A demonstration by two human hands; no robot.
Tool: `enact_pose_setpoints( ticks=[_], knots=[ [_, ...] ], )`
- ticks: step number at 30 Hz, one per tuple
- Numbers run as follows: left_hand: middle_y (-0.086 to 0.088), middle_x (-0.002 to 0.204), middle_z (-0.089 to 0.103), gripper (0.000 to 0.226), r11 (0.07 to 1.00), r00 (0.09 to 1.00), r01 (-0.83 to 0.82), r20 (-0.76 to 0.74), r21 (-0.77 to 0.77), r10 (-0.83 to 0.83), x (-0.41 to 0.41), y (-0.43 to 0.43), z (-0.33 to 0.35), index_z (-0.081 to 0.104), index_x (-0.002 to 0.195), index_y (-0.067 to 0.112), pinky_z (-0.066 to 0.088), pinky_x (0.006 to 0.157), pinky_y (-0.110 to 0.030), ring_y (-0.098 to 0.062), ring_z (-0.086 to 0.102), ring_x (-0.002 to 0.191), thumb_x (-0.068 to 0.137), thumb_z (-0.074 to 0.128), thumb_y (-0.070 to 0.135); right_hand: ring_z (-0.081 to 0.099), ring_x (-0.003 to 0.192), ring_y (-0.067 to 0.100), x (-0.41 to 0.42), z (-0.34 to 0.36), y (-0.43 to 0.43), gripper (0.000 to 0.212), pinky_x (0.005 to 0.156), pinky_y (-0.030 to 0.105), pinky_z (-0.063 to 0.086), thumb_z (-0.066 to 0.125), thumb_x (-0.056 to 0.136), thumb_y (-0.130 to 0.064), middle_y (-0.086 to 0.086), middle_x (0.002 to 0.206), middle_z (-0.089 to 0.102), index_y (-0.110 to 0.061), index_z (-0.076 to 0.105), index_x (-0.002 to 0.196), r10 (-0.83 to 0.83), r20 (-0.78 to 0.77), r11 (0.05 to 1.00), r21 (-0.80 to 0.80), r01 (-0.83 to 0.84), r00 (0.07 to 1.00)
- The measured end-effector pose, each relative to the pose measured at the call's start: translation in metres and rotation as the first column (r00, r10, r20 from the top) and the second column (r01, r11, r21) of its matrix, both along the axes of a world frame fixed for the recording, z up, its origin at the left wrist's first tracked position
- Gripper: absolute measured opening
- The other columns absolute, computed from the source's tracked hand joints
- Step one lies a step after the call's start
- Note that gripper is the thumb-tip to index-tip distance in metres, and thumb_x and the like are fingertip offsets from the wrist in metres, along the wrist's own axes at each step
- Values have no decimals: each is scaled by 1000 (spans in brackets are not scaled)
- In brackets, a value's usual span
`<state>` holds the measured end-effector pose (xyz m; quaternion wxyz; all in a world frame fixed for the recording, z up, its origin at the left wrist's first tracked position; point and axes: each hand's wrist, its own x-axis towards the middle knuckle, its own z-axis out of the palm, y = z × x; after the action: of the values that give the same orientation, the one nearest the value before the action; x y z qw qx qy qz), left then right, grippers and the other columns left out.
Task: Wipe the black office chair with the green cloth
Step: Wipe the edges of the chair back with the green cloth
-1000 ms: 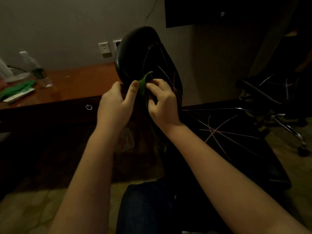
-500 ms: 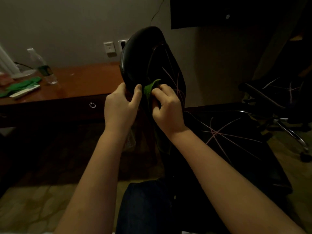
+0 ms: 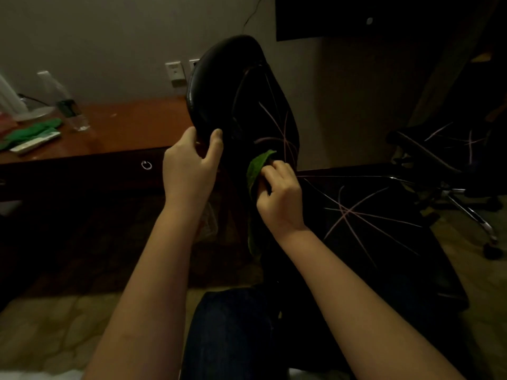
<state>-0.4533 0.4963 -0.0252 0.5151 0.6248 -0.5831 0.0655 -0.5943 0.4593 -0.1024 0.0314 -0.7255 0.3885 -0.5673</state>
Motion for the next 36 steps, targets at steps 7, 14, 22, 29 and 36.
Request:
enact_pose_setpoints(
  ticks=[7,14,22,29,36],
  knots=[
    [19,78,56,36,1000,1000,4,-26,-1,-4,-2,-1,-4,62,99,16,40,58,-7,10,56,68,98,47,49,59,83,30,-19,-34,7,24,76,31,50,56,72,21,16,84,60,5,66,86,-35,4,991,133,34,999],
    [19,87,58,49,967,981,139,-161,215,-106,0,-1,-36,60,106,19,42,57,-8,13,57,74,91,47,64,60,88,12,-42,-24,-1,23,79,6,46,57,84,11,2,94,63,4,68,103,-2,203,959,277,-56,979],
    [8,99,67,65,911,917,266,-374,315,-138,-12,-1,-87,64,113,19,50,71,-24,-8,64,93,85,41,73,63,91,25,-16,18,-6,20,85,20,47,63,78,7,16,95,66,6,68,97,66,121,997,37,-71,990],
    [12,81,64,35,945,931,198,-353,260,-98,-17,3,-94,62,100,30,43,54,-8,10,61,72,92,49,62,60,79,34,-7,-10,-8,5,72,39,51,67,79,3,19,82,60,5,63,82,-17,25,999,-34,18,1000],
    [10,92,65,58,951,935,183,-342,250,-90,-19,4,-100,63,114,19,43,58,-10,5,61,79,89,45,68,57,77,33,-13,-29,-10,9,69,38,50,67,78,6,19,83,56,4,59,81,-26,17,1000,-14,26,1000]
  ],
)
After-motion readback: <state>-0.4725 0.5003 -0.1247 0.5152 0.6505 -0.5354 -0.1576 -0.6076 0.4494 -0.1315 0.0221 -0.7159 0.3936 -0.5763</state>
